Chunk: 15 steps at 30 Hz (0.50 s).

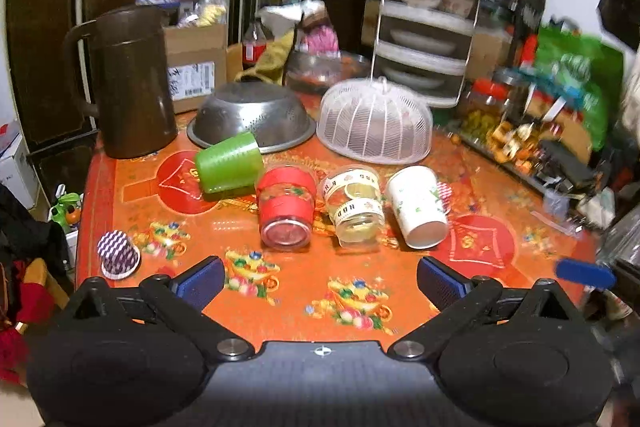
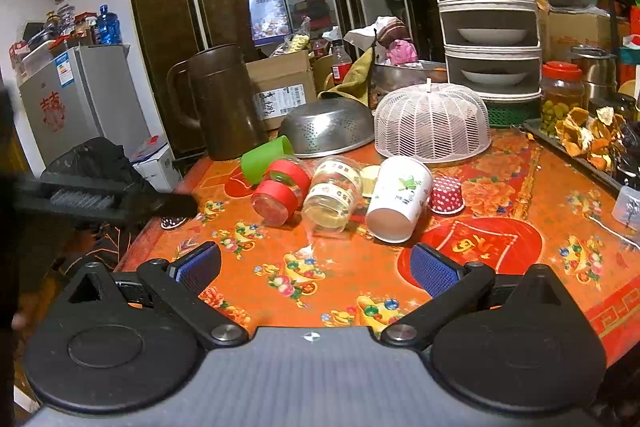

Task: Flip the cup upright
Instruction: 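Reach the left tool to the clear HBD-ribbon cup and close on it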

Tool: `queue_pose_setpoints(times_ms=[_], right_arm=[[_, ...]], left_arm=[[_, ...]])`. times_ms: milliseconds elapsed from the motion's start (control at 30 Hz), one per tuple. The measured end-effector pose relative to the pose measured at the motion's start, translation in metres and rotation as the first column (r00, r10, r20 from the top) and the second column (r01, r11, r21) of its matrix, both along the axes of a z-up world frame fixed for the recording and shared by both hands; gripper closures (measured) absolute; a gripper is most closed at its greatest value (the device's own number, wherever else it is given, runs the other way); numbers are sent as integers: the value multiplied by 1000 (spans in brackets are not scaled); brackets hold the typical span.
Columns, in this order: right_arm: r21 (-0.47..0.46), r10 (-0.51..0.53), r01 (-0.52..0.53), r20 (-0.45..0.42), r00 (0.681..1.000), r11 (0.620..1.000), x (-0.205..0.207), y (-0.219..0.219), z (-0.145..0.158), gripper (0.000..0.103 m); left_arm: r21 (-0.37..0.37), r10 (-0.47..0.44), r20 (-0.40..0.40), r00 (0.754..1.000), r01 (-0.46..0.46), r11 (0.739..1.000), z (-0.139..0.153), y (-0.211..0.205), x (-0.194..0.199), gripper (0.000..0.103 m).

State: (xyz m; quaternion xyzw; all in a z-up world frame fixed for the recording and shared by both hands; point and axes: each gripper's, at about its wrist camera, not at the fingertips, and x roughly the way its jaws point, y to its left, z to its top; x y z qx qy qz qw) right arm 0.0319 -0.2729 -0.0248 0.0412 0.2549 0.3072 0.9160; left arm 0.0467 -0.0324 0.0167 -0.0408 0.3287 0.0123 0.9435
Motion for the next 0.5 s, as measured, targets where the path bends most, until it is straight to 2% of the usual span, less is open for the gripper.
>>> queue_pose_setpoints(times_ms=[67, 167, 333, 400, 500], right_arm=[[12, -5, 5, -7, 1000, 1000, 0, -7, -3, 1], [28, -19, 20, -25, 999, 999, 2, -19, -7, 1], [56, -42, 44, -49, 998, 997, 6, -40, -13, 1], [68, -51, 55, -55, 997, 996, 6, -50, -14, 1], [85, -62, 67, -62, 996, 994, 9, -63, -17, 1]], left_arm=[[-12, -17, -64, 998, 16, 1000, 4, -5, 31, 0], [-77, -38, -137, 990, 28, 997, 4, -12, 75, 0], [-57, -20, -238, 971, 7, 998, -18, -32, 134, 7], [-37, -9, -270, 963, -1, 999, -29, -37, 150, 7], [-51, 4, -315, 949, -20, 999, -42, -38, 165, 9]])
